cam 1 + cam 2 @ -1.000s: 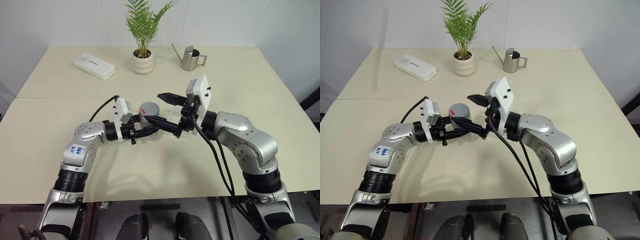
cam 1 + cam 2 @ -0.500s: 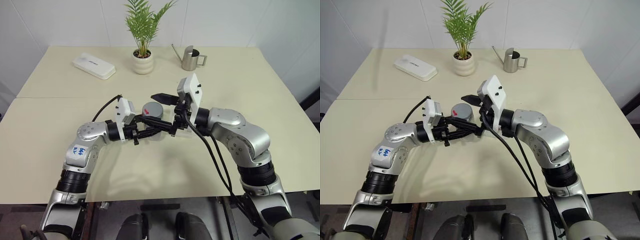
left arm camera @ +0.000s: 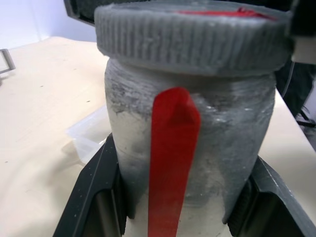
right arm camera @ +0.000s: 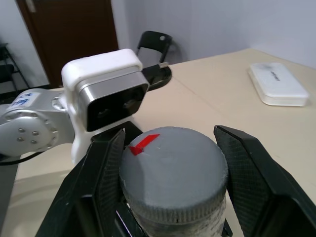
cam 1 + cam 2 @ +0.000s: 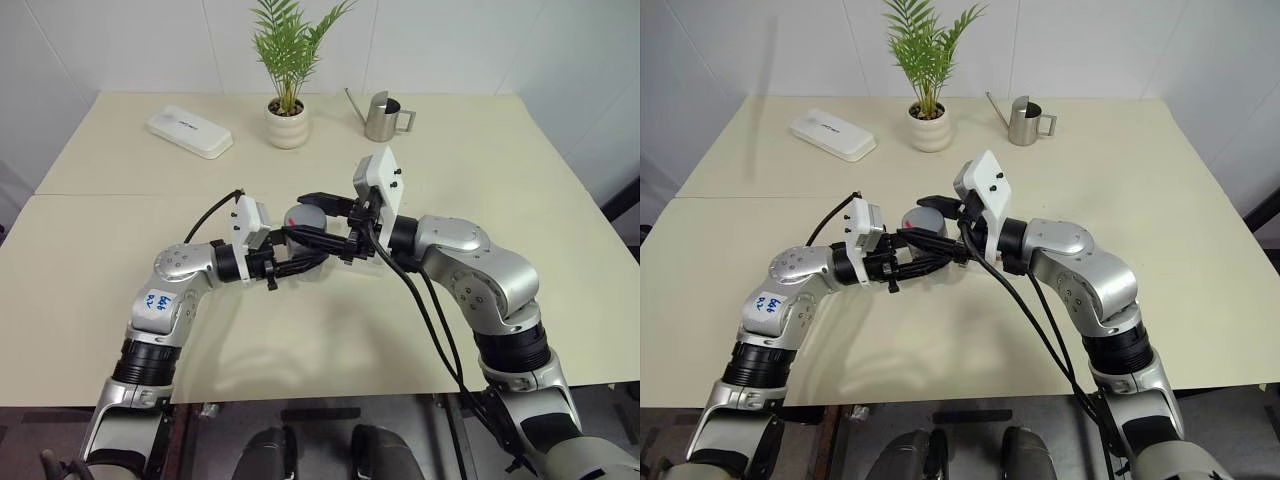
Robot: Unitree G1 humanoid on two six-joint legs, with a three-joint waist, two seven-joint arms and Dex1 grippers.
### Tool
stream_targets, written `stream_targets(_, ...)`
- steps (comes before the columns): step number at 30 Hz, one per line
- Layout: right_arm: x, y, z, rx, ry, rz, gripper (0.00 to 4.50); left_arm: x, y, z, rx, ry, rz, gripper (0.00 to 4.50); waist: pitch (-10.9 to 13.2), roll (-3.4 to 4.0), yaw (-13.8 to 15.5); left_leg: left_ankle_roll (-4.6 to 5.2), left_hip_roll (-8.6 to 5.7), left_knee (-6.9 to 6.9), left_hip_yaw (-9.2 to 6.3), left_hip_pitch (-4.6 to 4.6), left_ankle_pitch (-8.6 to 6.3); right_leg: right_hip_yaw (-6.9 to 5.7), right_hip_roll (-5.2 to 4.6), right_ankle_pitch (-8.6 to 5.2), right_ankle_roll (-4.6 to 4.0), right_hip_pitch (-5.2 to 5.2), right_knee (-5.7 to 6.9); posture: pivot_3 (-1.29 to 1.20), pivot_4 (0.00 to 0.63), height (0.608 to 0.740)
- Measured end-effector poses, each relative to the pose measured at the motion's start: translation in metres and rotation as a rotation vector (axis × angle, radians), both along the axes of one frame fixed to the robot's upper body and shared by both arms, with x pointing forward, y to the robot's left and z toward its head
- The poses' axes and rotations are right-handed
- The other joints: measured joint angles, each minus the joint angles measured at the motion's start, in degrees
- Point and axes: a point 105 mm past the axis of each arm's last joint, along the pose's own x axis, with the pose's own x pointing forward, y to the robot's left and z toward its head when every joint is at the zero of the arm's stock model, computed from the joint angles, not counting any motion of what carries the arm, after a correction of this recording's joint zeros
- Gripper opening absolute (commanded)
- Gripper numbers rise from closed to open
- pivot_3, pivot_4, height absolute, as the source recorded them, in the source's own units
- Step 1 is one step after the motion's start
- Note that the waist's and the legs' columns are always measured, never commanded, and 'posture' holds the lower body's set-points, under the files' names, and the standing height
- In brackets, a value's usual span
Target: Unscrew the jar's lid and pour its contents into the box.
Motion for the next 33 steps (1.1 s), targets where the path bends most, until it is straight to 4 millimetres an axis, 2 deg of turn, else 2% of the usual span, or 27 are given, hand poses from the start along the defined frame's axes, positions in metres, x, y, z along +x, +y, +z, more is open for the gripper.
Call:
stream_targets(4,-0.009,-0.006,0.007,-0.046,-0.015,0.176,2.54,-0.011,-0.004,0.005,0.010,-0.010,-0.168,1.97,0.01,0.01,0.10,0.03,-0.01,0.15,0.00,-0.17,0.01,-0.04,0.02,0.00,0.00,-0.06,-0.02,0.00,0.150,0.740)
stream_targets(9,-0.026,-0.010,0.042,-0.116,-0.066,0.430,2.54,-0.026,-0.013,0.036,0.008,-0.094,-0.391,1.97,0.01,0.02,-0.06,0.05,0.10,0.32,-0.05,-0.28,0.01,-0.06,0.11,0.00,0.00,-0.12,0.04,0.00,0.150,0.740)
stream_targets(13,-0.030,-0.014,0.040,-0.144,-0.053,0.509,2.54,-0.032,-0.019,0.033,0.004,-0.079,-0.451,1.97,0.02,0.02,-0.04,0.06,0.11,0.41,-0.05,-0.42,0.00,-0.08,0.14,0.01,0.01,-0.18,0.03,0.00,0.150,0.740)
stream_targets(16,-0.031,-0.015,0.040,-0.144,-0.057,0.526,2.54,-0.033,-0.021,0.032,-0.003,-0.080,-0.458,1.97,0.02,0.02,-0.01,0.06,0.13,0.53,-0.10,-0.53,0.00,-0.15,0.16,0.01,0.01,-0.22,0.04,0.00,0.150,0.740)
stream_targets(17,-0.031,-0.015,0.040,-0.144,-0.060,0.528,3.10,-0.034,-0.021,0.033,-0.006,-0.082,-0.456,1.97,0.01,0.02,0.02,0.06,0.13,0.56,-0.11,-0.53,0.00,-0.15,0.16,0.01,0.01,-0.22,0.05,0.00,0.150,0.740)
stream_targets(18,-0.031,-0.015,0.040,-0.142,-0.064,0.528,3.28,-0.034,-0.021,0.032,-0.008,-0.082,-0.455,1.97,0.02,0.02,0.02,0.06,0.13,0.58,-0.12,-0.54,0.00,-0.15,0.16,0.01,0.01,-0.22,0.06,0.00,0.150,0.740)
stream_targets(22,-0.026,-0.018,0.046,-0.114,-0.076,0.470,4.49,-0.036,-0.018,0.027,-0.008,-0.071,-0.443,1.97,0.01,0.02,0.00,0.06,0.14,0.63,-0.14,-0.54,0.00,-0.13,0.13,0.01,0.01,-0.22,0.12,0.00,0.150,0.740)
stream_targets(28,-0.015,-0.028,0.062,-0.029,-0.104,0.345,4.49,-0.026,-0.005,0.021,0.041,-0.064,-0.326,1.97,0.02,0.02,0.05,0.05,0.15,0.62,-0.18,-0.55,0.00,-0.14,0.11,0.01,0.00,-0.22,0.09,0.00,0.150,0.740)
stream_targets(33,-0.018,-0.028,0.051,-0.029,-0.083,0.301,4.49,-0.016,-0.003,0.022,0.051,-0.082,-0.229,1.97,0.01,0.02,0.11,0.03,0.15,0.58,-0.23,-0.57,-0.03,-0.18,0.13,0.01,0.00,-0.22,0.07,0.00,0.150,0.740)
